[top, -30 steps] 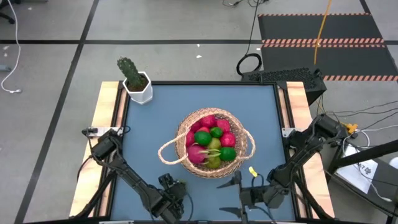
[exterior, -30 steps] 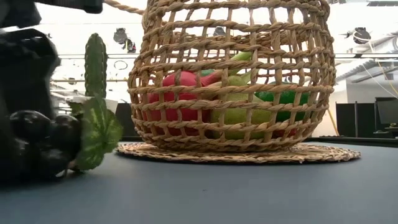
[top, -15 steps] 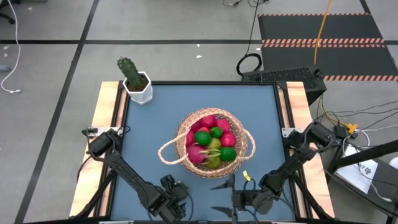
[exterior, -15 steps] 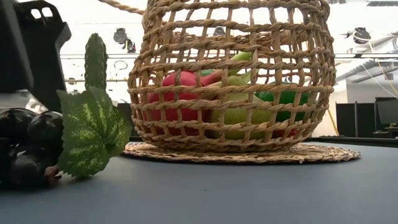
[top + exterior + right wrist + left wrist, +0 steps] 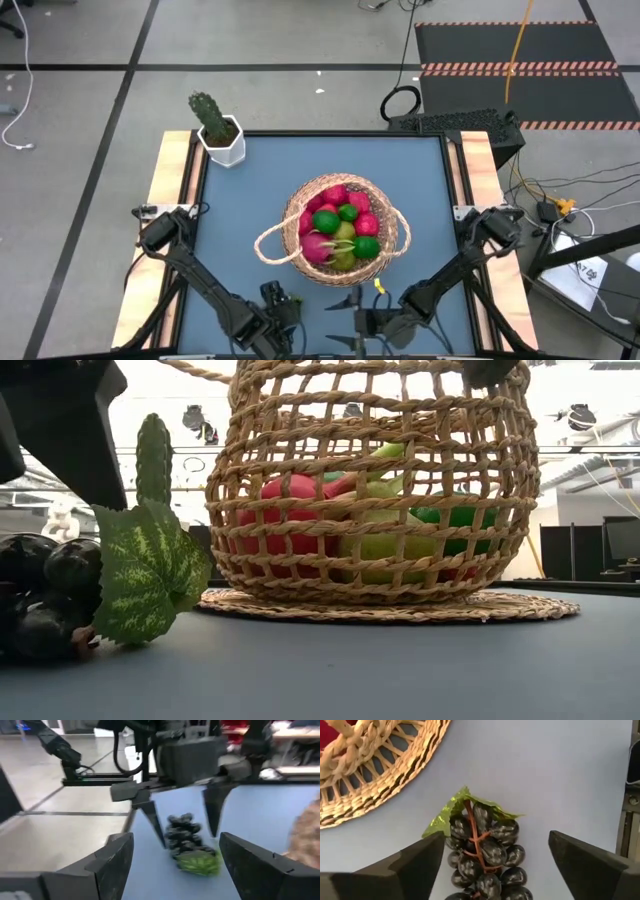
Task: Build produce basket
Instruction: Put the black grapes into the brown basket
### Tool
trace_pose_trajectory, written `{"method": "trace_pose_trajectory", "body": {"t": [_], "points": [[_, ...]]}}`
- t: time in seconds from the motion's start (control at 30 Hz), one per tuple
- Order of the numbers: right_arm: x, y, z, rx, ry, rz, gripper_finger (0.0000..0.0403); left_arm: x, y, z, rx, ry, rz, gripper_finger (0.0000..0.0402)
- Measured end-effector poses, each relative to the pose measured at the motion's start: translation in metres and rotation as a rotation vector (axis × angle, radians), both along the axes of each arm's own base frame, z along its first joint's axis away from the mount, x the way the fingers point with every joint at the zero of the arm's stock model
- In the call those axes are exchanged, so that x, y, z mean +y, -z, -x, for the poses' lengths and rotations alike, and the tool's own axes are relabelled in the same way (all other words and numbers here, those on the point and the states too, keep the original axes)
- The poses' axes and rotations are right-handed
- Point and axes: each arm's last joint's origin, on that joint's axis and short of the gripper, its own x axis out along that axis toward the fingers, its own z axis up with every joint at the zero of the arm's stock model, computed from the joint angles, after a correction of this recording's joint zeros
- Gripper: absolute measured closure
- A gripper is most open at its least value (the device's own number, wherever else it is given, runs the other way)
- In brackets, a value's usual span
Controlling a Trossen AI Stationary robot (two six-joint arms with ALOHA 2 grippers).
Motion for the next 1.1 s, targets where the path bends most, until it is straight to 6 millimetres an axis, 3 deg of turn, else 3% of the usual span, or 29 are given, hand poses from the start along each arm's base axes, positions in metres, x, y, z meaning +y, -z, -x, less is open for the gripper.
{"method": "trace_pose_trajectory", "body": {"t": [0.23, 0.53, 0.8, 1.1], "points": [[-0.006, 0.011, -0.024, 0.112, 0.006, -0.046, 0.0116, 0.000, 0.001, 0.002, 0.006, 0.021, -0.018, 0.0115], [-0.014, 0.021, -0.026, 0.179, -0.005, -0.049, 0.0116, 0.003, 0.002, -0.002, -0.030, -0.026, -0.041, 0.0185], [-0.017, 0.026, -0.023, 0.198, -0.016, -0.039, 0.0116, 0.008, 0.004, -0.006, 0.024, -0.071, 0.035, 0.0208], [-0.011, 0.026, -0.019, 0.199, -0.037, -0.020, 0.0116, 0.011, 0.006, -0.001, 0.084, -0.074, 0.004, 0.0228]]}}
